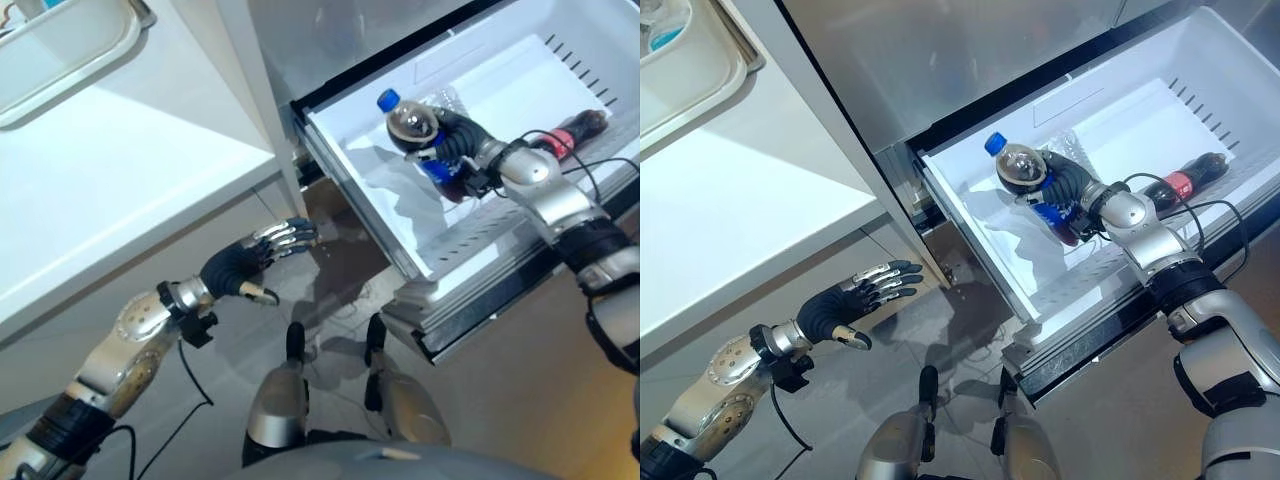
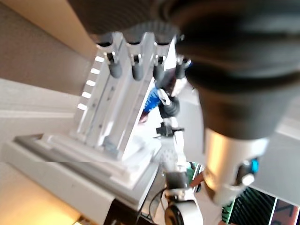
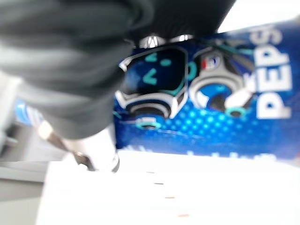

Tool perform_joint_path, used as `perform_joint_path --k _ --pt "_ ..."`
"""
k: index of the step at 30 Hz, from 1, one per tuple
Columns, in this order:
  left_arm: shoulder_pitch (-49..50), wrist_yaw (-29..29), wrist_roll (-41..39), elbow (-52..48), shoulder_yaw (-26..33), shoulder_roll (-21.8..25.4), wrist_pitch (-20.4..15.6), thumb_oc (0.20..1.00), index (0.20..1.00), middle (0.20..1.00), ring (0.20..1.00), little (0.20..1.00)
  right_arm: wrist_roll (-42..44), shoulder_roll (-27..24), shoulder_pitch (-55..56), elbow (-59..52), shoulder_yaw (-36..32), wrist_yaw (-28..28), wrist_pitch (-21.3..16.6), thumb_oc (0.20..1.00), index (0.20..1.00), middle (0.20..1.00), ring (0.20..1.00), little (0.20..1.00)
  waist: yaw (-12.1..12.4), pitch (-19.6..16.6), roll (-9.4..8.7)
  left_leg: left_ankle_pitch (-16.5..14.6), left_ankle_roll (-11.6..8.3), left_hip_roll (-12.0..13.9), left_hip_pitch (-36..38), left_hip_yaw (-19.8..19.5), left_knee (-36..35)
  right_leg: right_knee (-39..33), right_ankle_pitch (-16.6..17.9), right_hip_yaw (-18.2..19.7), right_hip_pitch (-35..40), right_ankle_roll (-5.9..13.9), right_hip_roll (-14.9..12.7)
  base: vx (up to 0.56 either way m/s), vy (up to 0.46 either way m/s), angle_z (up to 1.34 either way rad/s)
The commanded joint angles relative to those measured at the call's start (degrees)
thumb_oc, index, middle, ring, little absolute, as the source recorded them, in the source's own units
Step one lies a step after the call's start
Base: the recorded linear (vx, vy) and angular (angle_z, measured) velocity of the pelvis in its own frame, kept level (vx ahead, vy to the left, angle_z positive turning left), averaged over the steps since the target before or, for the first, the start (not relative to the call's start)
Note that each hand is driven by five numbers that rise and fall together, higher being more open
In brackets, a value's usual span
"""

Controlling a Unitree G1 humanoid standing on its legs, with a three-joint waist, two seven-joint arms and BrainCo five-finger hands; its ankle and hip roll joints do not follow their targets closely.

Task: Take the drinks into the refrigerator

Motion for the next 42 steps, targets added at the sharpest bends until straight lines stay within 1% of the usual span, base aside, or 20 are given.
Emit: perform_joint_path --k 1,7,16,19,24,31,36,38,39,40,42 --pt "2.6 -0.6 -0.3 -6.3 -1.8 1.8 -4.3 1.000 1.000 1.000 1.000 1.000 -2.0 -5.3 -10.6 -0.4 2.9 -0.2 -2.7 0.200 0.200 0.200 0.200 0.200 1.1 -1.9 1.73 1.2 1.72 -0.2 -3.4 -5.8 0.8 16.1 -6.5 -2.8 -6.5 3.53 -1.4 -0.05 -0.016 0.01" --pt "2.3 0.1 1.6 -6.3 -2.2 2.5 -4.5 1.000 1.000 1.000 1.000 1.000 -6.6 -4.5 -7.7 -0.1 3.7 0.8 -1.3 0.200 0.200 0.200 0.200 0.200 0.7 -0.6 2.12 1.6 1.57 -0.2 -4.4 -6.4 0.9 16.3 -6.4 -3.5 -7.2 3.51 -1.7 -0.03 -0.019 0.04" --pt "2.1 1.3 2.8 -7.0 -1.4 1.8 -4.3 1.000 1.000 1.000 1.000 1.000 -14.3 -3.7 -3.8 0.2 3.4 1.5 -0.1 0.200 0.200 0.200 0.200 0.200 0.1 1.3 2.19 1.9 1.43 -0.3 -5.6 -7.2 1.0 16.2 -6.3 -4.4 -7.7 3.33 -2.1 -0.02 -0.018 0.07" --pt "2.1 1.6 3.0 -7.4 -1.1 1.5 -4.3 1.000 1.000 1.000 1.000 1.000 -15.7 -2.8 -3.3 1.9 2.8 1.2 0.0 0.200 0.200 0.200 0.200 0.200 0.1 1.7 2.18 2.0 1.36 -0.3 -5.9 -7.3 0.9 15.9 -6.1 -4.6 -7.7 3.34 -2.2 -0.02 -0.016 0.07" --pt "2.0 2.0 3.5 -7.5 -0.7 0.6 -4.4 1.000 1.000 1.000 1.000 1.000 -16.6 -0.7 -2.9 3.0 2.2 1.0 0.2 0.200 0.200 0.200 0.200 0.200 0.1 2.2 2.00 1.9 1.37 -0.2 -6.0 -7.1 0.9 15.7 -6.0 -4.2 -7.9 3.27 -2.0 -0.01 -0.002 0.02" --pt "2.6 2.4 3.8 -7.8 0.7 -0.4 -4.3 1.000 1.000 1.000 1.000 1.000 -18.0 0.5 -2.7 3.0 1.9 1.6 0.4 0.200 0.200 0.200 0.200 0.200 0.0 2.1 1.96 1.7 1.30 0.0 -5.7 -6.9 0.7 15.5 -6.1 -4.2 -7.8 3.16 -1.8 0.00 0.000 0.00" --pt "2.7 2.6 3.8 -7.7 1.1 -0.8 -4.2 1.000 1.000 1.000 1.000 1.000 -19.0 2.3 -2.5 6.4 1.5 1.0 0.4 0.200 0.200 0.200 0.200 0.200 0.2 2.3 1.94 1.7 1.25 0.2 -5.8 -6.9 0.8 15.6 -6.2 -4.4 -8.0 3.14 -1.7 0.00 0.000 0.00" --pt "2.3 2.7 3.7 -7.6 1.0 -1.1 -4.1 1.000 1.000 1.000 1.000 1.000 -19.4 3.9 -2.8 9.5 1.4 0.7 0.5 0.200 0.200 0.200 0.200 0.200 0.2 2.6 2.02 1.8 1.20 0.4 -5.9 -6.9 0.8 15.8 -6.2 -4.5 -8.2 3.10 -1.7 0.00 0.000 0.00" --pt "2.3 2.7 3.7 -7.5 1.0 -1.1 -4.1 1.000 1.000 1.000 1.000 1.000 -19.4 4.0 -2.9 9.6 1.4 0.7 0.5 0.200 0.200 0.200 0.200 0.200 0.2 2.6 2.01 1.8 1.19 0.4 -5.9 -6.9 0.8 15.8 -6.2 -4.5 -8.2 3.10 -1.7 0.00 -0.020 0.03" --pt "2.0 2.8 3.6 -7.6 0.9 -1.0 -4.0 1.000 1.000 1.000 1.000 1.000 -20.2 5.2 -3.4 12.2 1.6 0.2 0.6 0.200 0.200 0.200 0.200 0.200 0.5 2.6 2.19 1.9 1.19 0.3 -6.2 -7.0 0.8 15.8 -6.2 -4.4 -8.5 3.05 -1.6 0.00 -0.012 0.04" --pt "2.0 3.0 3.6 -7.8 1.3 -1.0 -4.1 1.000 1.000 1.000 1.000 1.000 -21.0 6.2 -3.8 13.2 1.9 -0.2 0.6 0.200 0.200 0.200 0.200 0.200 0.6 2.6 2.25 2.0 1.15 0.4 -6.5 -6.9 0.9 15.8 -6.2 -4.2 -8.7 3.04 -1.5 0.00 -0.010 0.05"
